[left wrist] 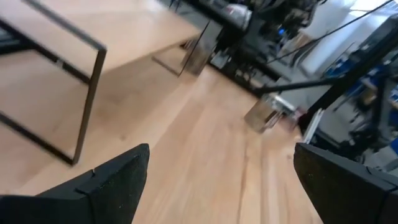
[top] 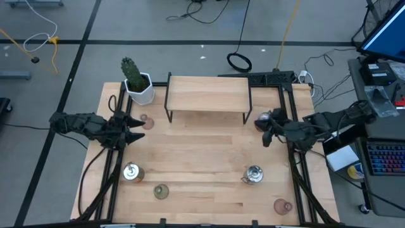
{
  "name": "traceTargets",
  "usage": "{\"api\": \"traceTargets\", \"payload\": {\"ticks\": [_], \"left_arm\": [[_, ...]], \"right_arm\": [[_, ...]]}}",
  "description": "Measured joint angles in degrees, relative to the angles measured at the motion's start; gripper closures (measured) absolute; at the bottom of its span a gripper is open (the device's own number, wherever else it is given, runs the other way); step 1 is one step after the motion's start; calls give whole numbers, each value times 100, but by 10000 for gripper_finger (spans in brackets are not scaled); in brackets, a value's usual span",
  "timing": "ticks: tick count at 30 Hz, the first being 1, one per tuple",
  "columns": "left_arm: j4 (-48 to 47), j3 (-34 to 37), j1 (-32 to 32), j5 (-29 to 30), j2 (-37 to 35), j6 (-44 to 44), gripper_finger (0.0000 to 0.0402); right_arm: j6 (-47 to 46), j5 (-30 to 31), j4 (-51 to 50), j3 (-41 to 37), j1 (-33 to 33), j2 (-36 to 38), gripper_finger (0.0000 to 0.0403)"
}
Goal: Pick & Place candle stick holders
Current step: Put the top right silver scented candle on the shelf
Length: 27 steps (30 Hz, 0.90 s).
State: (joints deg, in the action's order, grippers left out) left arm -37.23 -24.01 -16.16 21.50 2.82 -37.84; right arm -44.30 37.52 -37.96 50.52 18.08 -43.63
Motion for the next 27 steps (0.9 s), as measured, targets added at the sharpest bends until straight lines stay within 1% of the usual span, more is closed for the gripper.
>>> {"api": "traceTargets", "payload": {"ticks": [6, 10, 16, 18, 22, 27], "left_arm": [[-258, -8, 0, -9, 328, -173, 7], [-247, -6, 0, -50, 392, -160, 7], [-243, -6, 0, -52, 392, -40, 7], [-241, -6, 0, -52, 392, -50, 7], [-212, -6, 0, -52, 392, -132, 7], [-199, -6, 0, -52, 392, -134, 7]], "right_arm": [[-312, -938, -393, 1, -689, -257, 402], [-333, -1375, -1146, 267, -1183, -489, 402], [-416, -1577, -2984, 1062, -1839, -1152, 402], [-456, -1774, -3469, 1237, -2032, -1356, 403], [-451, -2090, -3868, 1287, -2379, -1571, 403], [-464, -2121, -4178, 1285, -2762, -1607, 399]]}}
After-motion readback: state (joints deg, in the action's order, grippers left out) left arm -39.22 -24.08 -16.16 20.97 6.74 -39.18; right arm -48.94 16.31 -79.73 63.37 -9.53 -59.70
